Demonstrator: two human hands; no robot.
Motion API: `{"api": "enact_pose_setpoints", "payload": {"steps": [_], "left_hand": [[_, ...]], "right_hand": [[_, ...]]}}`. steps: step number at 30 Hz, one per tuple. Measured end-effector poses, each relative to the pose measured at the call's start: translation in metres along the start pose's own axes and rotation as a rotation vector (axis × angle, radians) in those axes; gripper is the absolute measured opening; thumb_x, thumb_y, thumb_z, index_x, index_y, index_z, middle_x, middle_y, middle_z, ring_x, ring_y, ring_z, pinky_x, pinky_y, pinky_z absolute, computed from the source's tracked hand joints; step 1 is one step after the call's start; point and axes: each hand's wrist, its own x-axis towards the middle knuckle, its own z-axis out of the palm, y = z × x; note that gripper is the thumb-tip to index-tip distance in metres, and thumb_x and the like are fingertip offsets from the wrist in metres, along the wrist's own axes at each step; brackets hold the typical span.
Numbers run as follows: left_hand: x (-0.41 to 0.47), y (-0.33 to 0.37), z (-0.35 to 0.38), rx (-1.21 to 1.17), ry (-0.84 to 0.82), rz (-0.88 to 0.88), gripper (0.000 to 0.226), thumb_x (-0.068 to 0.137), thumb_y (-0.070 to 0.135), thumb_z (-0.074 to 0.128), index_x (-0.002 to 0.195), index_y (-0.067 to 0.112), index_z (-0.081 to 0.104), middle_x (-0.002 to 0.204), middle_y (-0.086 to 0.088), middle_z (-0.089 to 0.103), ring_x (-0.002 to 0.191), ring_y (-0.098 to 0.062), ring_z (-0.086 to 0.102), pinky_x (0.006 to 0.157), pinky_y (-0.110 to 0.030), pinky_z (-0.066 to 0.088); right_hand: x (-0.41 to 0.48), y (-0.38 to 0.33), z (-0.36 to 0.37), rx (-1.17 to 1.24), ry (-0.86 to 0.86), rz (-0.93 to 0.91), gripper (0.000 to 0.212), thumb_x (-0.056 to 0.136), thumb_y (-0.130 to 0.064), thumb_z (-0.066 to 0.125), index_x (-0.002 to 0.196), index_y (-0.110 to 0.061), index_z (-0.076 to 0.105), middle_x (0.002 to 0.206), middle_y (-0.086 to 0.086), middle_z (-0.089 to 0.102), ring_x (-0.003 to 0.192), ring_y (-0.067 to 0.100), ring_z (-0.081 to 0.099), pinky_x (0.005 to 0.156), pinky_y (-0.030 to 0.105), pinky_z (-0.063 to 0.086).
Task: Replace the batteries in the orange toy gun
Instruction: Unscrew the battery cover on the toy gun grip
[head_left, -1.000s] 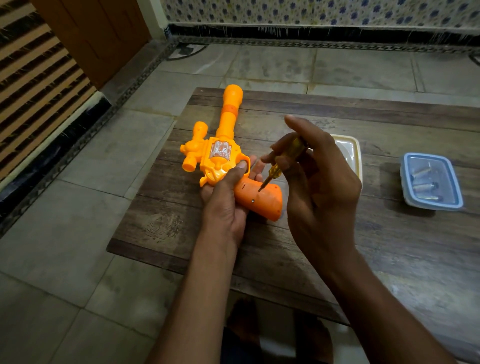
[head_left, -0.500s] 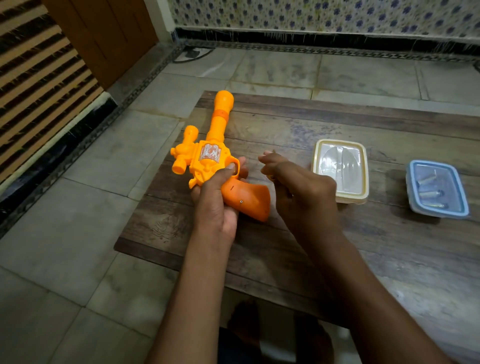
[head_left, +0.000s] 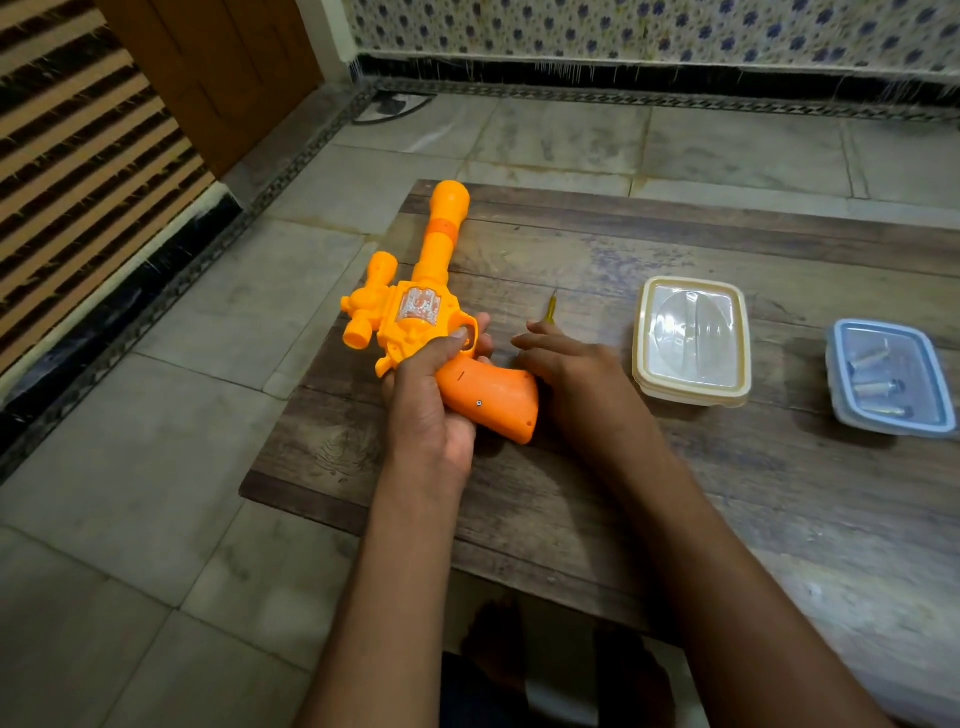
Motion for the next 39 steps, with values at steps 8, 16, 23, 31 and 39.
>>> {"api": "enact_pose_setpoints", "payload": {"steps": [8, 16, 23, 31, 39], "left_hand": [[-0.006, 0.001, 0.002, 0.01, -0.064, 0.048, 0.023, 0.088, -0.002, 0.056, 0.108, 0.006, 0.065, 0.115, -0.028, 0.069, 0.083, -0.025, 0.069, 0.075, -0.031, 0.056], [-0.007, -0.009, 0.011, 0.1, -0.195, 0.128, 0.048, 0.073, 0.003, 0.065, 0.121, 0.003, 0.064, 0.108, -0.017, 0.064, 0.093, -0.03, 0.066, 0.087, -0.037, 0.056], [-0.007, -0.026, 0.018, 0.536, -0.201, 0.456, 0.054, 0.083, 0.009, 0.083, 0.135, 0.008, 0.065, 0.117, -0.008, 0.074, 0.095, -0.012, 0.065, 0.089, -0.036, 0.057], [-0.009, -0.022, 0.023, 0.698, -0.082, 0.592, 0.072, 0.075, 0.019, 0.092, 0.14, 0.01, 0.062, 0.1, 0.015, 0.078, 0.083, -0.001, 0.069, 0.075, -0.027, 0.059], [-0.014, -0.024, 0.025, 0.91, -0.045, 0.582, 0.081, 0.066, 0.04, 0.09, 0.14, 0.022, 0.062, 0.087, 0.012, 0.075, 0.075, -0.022, 0.073, 0.069, -0.05, 0.062]], "right_hand": [[0.001, -0.008, -0.003, 0.098, 0.088, 0.121, 0.032, 0.073, 0.003, 0.062, 0.102, 0.006, 0.075, 0.115, 0.025, 0.072, 0.109, 0.04, 0.071, 0.095, 0.046, 0.057], [-0.013, -0.057, -0.013, 0.595, 0.34, 0.695, 0.036, 0.096, -0.031, 0.057, 0.077, -0.005, 0.072, 0.064, 0.013, 0.064, 0.061, 0.01, 0.053, 0.06, 0.044, 0.049], [-0.015, -0.064, -0.018, 1.319, 0.481, 1.024, 0.027, 0.098, -0.011, 0.053, 0.097, 0.002, 0.078, 0.075, 0.013, 0.075, 0.072, 0.019, 0.066, 0.074, 0.043, 0.05], [-0.018, -0.067, -0.028, 1.698, 0.491, 1.264, 0.032, 0.101, -0.006, 0.044, 0.117, 0.009, 0.066, 0.116, 0.028, 0.072, 0.113, 0.037, 0.07, 0.101, 0.045, 0.055], [-0.013, -0.082, -0.025, 1.765, 0.508, 1.335, 0.026, 0.101, -0.007, 0.045, 0.098, -0.004, 0.071, 0.096, 0.016, 0.074, 0.08, 0.022, 0.068, 0.071, 0.03, 0.052]]}}
